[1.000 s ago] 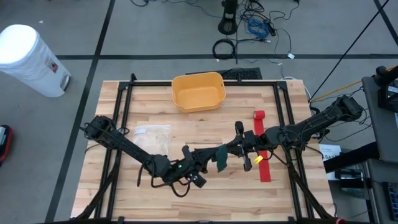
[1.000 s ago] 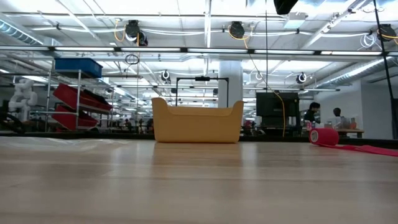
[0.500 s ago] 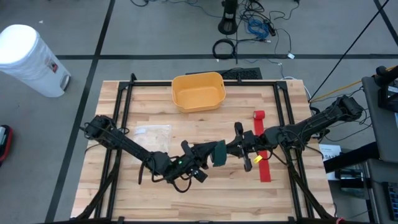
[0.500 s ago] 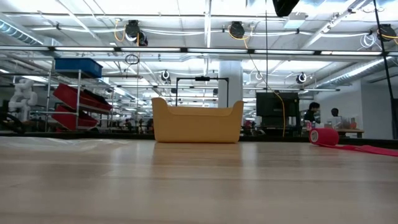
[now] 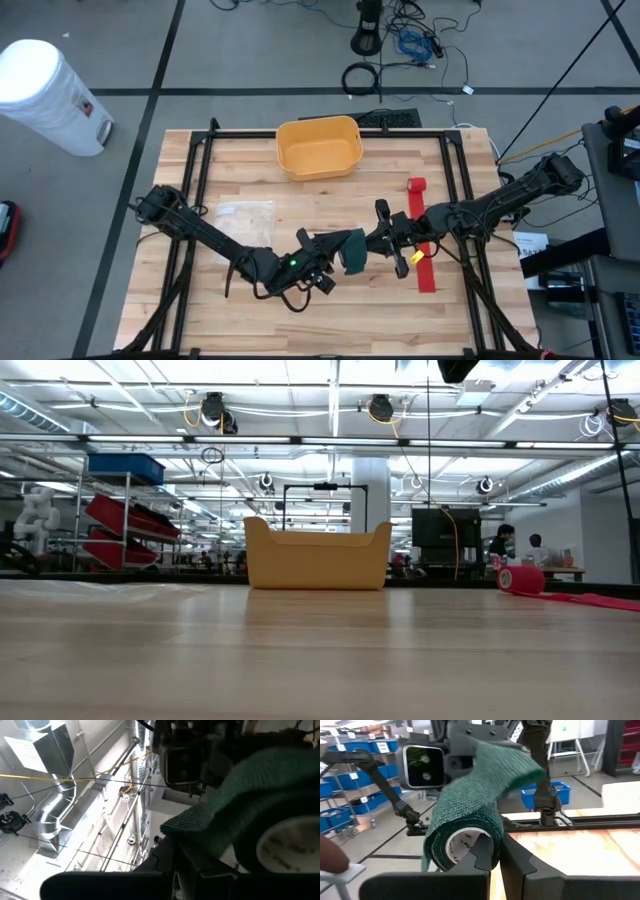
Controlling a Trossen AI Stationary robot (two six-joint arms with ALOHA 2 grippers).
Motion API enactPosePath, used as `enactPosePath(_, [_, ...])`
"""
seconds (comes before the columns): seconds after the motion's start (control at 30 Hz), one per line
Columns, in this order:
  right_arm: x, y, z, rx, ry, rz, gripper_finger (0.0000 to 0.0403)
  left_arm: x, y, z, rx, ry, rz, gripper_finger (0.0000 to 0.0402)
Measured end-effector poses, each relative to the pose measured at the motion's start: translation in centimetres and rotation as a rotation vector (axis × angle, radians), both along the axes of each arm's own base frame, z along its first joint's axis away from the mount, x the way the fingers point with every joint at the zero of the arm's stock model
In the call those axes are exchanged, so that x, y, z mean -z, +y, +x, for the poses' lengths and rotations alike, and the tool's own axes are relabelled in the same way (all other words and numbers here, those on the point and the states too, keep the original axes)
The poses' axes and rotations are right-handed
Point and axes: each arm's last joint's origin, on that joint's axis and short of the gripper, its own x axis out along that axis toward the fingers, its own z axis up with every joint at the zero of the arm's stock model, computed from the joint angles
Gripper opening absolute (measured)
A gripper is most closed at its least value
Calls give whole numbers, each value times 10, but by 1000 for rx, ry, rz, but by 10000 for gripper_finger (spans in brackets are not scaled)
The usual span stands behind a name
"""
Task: Roll bandage
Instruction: Roll the green bandage
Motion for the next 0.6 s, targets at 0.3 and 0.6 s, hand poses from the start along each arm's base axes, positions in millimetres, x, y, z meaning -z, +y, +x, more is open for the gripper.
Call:
enactPosePath(0.3, [0, 0, 0, -4, 1, 4, 11, 0, -1, -1, -2, -12, -24, 13])
enactPosePath(0.6, [-2, 0, -2, -5, -8, 7, 11, 3, -1, 0, -14, 21, -18, 13])
